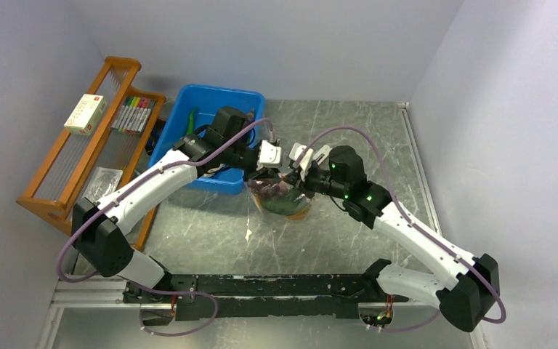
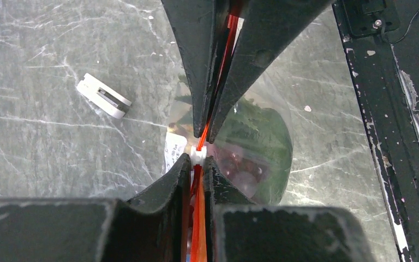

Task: Place the food in the zip-top bag and seal the zipper
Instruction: Zip the zipper food storage bag at the center of the board.

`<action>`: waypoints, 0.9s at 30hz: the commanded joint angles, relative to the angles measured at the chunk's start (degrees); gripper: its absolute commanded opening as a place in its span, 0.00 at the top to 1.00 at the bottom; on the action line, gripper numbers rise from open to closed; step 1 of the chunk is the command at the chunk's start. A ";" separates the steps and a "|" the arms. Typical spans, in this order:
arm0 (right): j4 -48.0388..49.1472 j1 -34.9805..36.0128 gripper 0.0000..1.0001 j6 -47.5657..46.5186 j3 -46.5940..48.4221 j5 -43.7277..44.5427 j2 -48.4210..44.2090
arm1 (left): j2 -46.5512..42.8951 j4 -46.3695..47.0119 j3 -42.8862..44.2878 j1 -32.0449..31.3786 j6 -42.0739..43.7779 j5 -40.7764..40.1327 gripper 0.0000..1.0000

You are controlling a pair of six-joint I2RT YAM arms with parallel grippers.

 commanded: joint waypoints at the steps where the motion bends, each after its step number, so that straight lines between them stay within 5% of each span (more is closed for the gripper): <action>1: 2.34 -0.33 1.00 -0.59 -1.62 0.19 -2.09 | -1.15 0.60 2.78 0.33 1.95 2.54 0.93; 27: -1.49 -1.23 1.00 2.56 -7.08 16.53 -12.00 | -4.76 -2.68 0.10 3.38 3.03 -3.99 0.93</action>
